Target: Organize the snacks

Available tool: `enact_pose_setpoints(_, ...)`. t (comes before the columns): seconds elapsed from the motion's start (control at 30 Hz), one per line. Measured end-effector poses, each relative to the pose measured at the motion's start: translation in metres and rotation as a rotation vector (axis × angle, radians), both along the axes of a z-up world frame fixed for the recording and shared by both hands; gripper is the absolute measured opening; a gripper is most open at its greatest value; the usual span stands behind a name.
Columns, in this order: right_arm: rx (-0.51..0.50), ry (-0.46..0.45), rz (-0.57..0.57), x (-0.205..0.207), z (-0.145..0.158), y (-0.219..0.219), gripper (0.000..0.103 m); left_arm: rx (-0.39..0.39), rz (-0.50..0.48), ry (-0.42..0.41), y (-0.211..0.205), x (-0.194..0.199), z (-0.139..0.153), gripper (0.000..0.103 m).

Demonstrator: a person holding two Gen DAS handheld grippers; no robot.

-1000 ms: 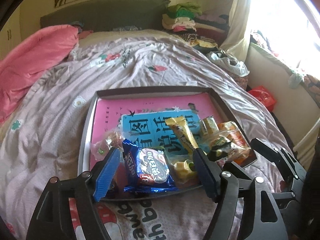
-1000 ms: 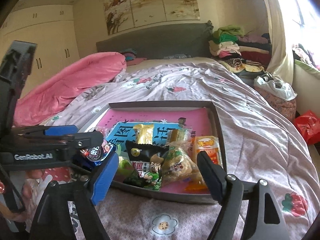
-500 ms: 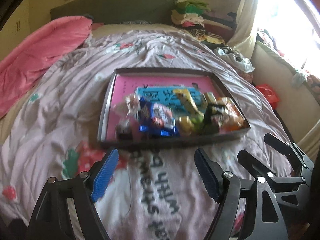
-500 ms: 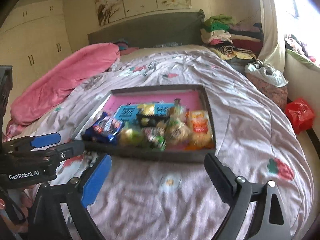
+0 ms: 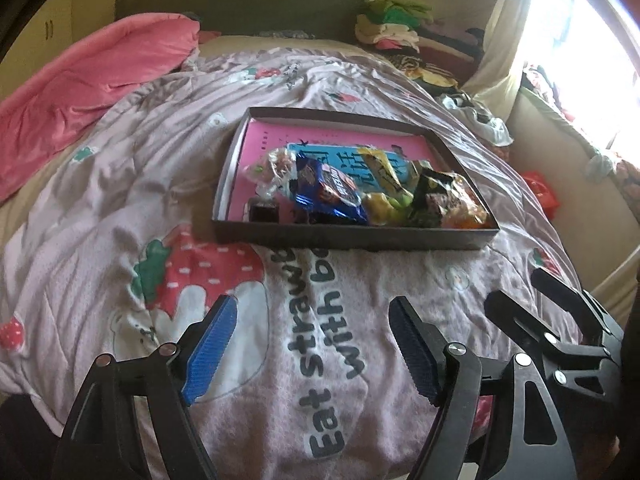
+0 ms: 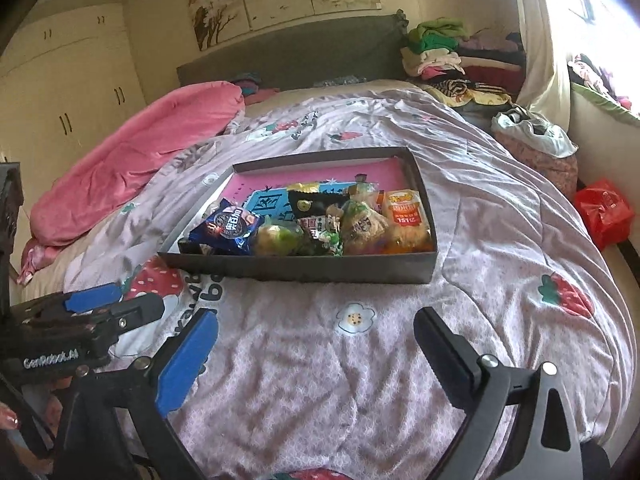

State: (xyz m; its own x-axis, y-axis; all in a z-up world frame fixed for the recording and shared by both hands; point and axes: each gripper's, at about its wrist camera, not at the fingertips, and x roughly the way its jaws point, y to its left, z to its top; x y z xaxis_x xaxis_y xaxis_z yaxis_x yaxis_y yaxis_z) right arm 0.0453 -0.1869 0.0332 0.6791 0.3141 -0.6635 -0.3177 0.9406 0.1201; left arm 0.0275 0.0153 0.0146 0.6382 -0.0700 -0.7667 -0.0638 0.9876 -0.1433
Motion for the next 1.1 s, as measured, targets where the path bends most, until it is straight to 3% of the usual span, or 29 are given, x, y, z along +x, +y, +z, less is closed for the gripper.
enact_pose_setpoints(1.1, -0.017, -0.001, -0.001, -0.0041, -0.0028, 0.0011, 0.099, 0.011, 0.002, -0.004, 0.0002, -0.0052, 0.0040, 0.079)
